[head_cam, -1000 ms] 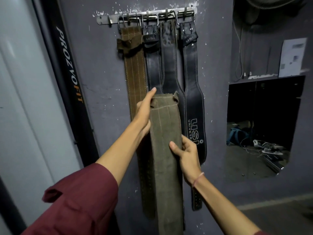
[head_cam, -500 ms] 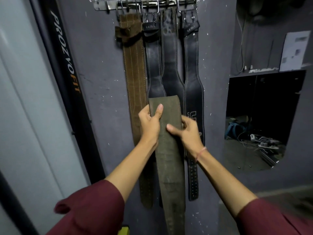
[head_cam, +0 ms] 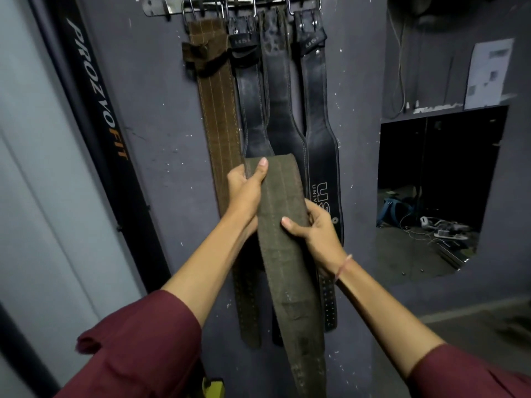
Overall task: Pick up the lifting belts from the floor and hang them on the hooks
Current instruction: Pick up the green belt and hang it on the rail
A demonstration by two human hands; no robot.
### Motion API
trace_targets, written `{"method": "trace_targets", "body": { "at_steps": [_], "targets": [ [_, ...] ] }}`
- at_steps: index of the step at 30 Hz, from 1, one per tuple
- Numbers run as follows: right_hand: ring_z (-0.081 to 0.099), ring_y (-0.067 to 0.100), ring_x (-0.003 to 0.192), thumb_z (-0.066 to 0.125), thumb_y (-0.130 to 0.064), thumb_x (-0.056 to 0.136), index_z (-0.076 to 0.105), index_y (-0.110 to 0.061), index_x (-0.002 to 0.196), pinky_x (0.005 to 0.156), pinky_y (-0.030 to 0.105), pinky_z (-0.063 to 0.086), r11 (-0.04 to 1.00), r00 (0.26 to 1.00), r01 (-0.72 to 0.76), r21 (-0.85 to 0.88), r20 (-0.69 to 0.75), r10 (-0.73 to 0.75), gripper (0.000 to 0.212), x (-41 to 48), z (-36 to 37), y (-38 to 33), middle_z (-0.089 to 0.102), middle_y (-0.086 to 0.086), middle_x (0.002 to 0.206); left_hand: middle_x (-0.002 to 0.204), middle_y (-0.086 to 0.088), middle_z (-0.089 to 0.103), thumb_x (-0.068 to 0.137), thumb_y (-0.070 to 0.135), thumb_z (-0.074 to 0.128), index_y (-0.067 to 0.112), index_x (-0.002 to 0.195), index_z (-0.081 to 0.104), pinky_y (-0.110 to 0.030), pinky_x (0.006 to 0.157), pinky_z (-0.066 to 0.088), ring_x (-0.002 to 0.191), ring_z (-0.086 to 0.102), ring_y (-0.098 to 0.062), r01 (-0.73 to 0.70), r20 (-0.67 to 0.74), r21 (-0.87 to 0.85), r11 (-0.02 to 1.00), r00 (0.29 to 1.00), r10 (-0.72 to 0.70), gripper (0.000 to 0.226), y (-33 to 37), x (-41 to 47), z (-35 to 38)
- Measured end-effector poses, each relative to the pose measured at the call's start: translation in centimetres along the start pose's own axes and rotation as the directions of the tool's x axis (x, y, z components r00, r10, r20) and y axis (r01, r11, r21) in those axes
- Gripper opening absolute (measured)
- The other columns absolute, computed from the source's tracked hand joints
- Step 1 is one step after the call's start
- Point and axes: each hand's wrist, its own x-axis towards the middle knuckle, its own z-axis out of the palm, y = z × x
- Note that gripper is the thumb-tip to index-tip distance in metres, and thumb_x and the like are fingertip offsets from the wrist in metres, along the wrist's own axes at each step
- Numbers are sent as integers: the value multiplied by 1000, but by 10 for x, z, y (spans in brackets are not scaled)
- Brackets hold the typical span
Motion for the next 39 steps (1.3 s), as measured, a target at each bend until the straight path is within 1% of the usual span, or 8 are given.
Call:
{"method": "trace_targets", "body": {
  "at_steps": [4,10,16,22,26,29,34,39],
  "targets": [
    [72,25,91,64,8,85,65,-5,109,75,35,59,1000,994,-9,16,-110,11,27,-24,1,14,74,12,101,89,-10,70,95,23,63,-4,108,61,-27,66,61,73,71,-12,94,63,107,990,993,-101,29,-25,-16,-4],
    [71,28,90,63,5,86,66,2,102,81,41,59,1000,979,8,-27,-202,-14,17,13,15,-13,73,16,96,93,1,74,94,26,63,13,106,68,-17,67,55,81,72,-3,-26,61,164,986,998,16,18,-69,-58,-20],
    [69,28,84,62,3,87,63,7,103,73,44,61,1000,962,31,-1,-271,-30,17,46,23,-43,69,15,92,92,0,78,82,8,76,16,98,73,-31,77,60,88,75,-17,90,101,193,977,989,-111,17,-147,-125,-60],
    [65,31,83,60,3,88,62,7,101,76,51,58,997,953,68,35,-297,-54,13,53,18,-53,67,18,91,95,-2,78,87,19,68,13,101,72,-37,80,60,91,75,-20,120,62,193,974,989,-134,16,-150,-131,-64],
    [65,33,88,60,2,88,59,13,106,79,48,58,1000,975,23,14,-221,-20,21,43,14,-40,66,22,96,92,-1,74,99,31,51,9,105,65,-18,69,54,80,71,-3,34,59,180,983,997,-45,27,-95,-84,-37],
    [66,33,93,60,2,89,58,14,111,86,49,56,1000,990,25,-11,-142,-27,25,34,14,-32,67,26,103,99,-9,74,96,40,55,8,119,62,-27,69,58,85,74,-14,144,104,76,987,983,-151,40,-51,-41,-19],
    [69,34,101,69,1,84,59,7,116,86,46,58,998,1000,30,-48,-3,-30,34,26,0,-28,68,26,112,85,-13,71,95,4,55,-6,106,64,-33,66,60,76,71,-21,146,139,-104,984,982,-131,17,-15,-12,-7],
    [73,18,93,75,12,73,66,2,108,78,29,58,985,994,-77,-155,64,88,38,-19,-28,34,76,6,101,89,-16,69,91,-8,55,-1,96,65,-44,73,59,80,69,-25,45,50,-141,989,998,-39,13,-15,-10,-4]
  ]
}}
